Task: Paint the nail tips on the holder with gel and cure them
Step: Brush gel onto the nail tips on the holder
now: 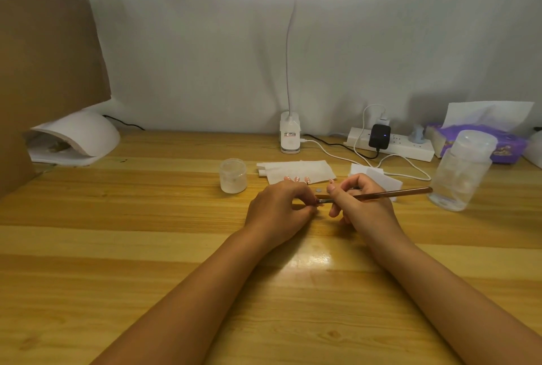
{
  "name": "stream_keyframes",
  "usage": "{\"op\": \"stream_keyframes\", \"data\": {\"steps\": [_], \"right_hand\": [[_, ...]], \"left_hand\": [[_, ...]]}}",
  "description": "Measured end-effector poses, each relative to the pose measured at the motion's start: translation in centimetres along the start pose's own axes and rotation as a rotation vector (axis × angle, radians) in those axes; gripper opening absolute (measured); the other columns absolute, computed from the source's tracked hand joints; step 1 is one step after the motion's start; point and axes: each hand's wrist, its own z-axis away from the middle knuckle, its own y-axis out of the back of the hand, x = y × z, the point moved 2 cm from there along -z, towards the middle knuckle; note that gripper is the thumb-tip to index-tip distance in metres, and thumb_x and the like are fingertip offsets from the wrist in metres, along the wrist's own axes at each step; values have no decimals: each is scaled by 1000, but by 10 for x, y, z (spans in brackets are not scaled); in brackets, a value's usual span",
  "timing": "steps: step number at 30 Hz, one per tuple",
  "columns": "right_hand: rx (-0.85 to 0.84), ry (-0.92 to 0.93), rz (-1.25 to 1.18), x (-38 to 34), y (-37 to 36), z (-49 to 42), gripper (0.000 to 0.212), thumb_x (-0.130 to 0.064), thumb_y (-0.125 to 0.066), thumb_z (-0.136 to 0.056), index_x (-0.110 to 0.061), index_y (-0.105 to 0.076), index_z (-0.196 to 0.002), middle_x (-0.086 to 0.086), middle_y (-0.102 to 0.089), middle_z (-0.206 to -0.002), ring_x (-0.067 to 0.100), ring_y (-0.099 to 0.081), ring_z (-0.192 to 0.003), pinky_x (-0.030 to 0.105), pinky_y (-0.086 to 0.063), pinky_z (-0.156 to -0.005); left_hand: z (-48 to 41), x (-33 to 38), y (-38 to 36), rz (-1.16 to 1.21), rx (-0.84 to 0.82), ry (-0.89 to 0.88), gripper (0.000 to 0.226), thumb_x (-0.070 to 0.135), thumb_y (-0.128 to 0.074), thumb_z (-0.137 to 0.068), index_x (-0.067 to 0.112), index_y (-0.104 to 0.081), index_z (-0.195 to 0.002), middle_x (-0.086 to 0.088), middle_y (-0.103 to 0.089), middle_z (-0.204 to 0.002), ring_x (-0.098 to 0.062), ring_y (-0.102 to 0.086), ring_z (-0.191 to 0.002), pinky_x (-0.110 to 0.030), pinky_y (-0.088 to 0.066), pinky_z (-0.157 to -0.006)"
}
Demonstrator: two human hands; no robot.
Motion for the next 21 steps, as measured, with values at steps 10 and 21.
{"op": "stream_keyframes", "data": {"steps": [10, 21], "right_hand": [[28, 3, 23, 3, 1, -2, 14, -25, -63, -94, -12, -58, -96, 1, -67, -62, -3, -57, -50, 22, -42, -56], [63, -14, -69, 8, 4, -5, 8, -22, -61, -95, -16, -57, -98, 0, -63, -60, 0, -55, -46, 16, -42, -43]], "left_hand": [[0, 2, 1, 4, 5, 1, 7, 30, -69, -90, 36, -67, -92, 15, -67, -106, -5, -50, -80, -24, -37, -69], [-2, -2, 1, 74, 40, 0, 10, 25, -66, -91, 35, -67, -91, 15, -68, -108, 0, -52, -78, -24, -42, -70]]}}
